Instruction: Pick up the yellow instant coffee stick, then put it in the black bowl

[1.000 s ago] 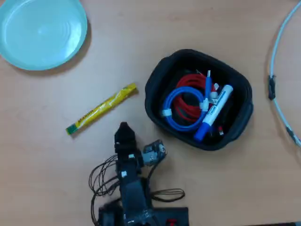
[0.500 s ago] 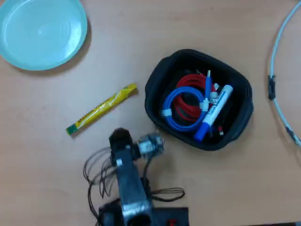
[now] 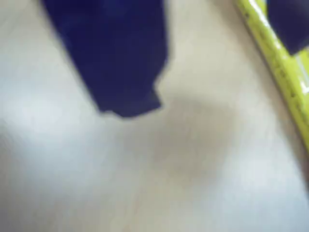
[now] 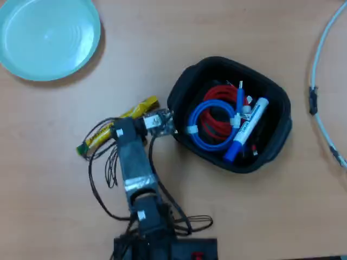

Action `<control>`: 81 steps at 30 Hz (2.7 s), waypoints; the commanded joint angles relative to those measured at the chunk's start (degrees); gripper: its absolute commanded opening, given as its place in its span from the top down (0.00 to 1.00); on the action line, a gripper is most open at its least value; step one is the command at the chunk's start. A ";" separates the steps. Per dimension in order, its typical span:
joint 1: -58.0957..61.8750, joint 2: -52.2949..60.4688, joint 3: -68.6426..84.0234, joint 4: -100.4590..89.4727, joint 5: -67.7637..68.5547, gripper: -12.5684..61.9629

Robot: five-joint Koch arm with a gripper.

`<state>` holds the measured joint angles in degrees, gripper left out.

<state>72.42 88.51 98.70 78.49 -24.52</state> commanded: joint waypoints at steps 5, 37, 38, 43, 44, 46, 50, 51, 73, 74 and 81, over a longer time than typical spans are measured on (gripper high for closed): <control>-0.79 -10.20 -13.45 4.83 -4.48 0.39; -9.67 -29.09 -30.76 11.43 -0.18 0.28; -9.67 -29.09 -30.76 11.34 1.23 0.28; -9.76 -30.06 -30.67 11.25 6.68 0.40; -10.02 -30.15 -30.76 11.16 7.21 0.46; -10.90 -30.15 -30.85 10.63 7.56 0.63; -13.01 -30.23 -30.76 8.35 8.00 0.96; -13.10 -30.23 -30.50 8.35 8.44 0.92; -17.05 -22.68 -31.82 10.11 32.34 0.93; -17.31 -21.88 -32.43 10.20 32.08 0.93; -18.90 -14.33 -33.22 10.20 28.21 0.93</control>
<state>54.23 67.85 69.96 87.01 5.54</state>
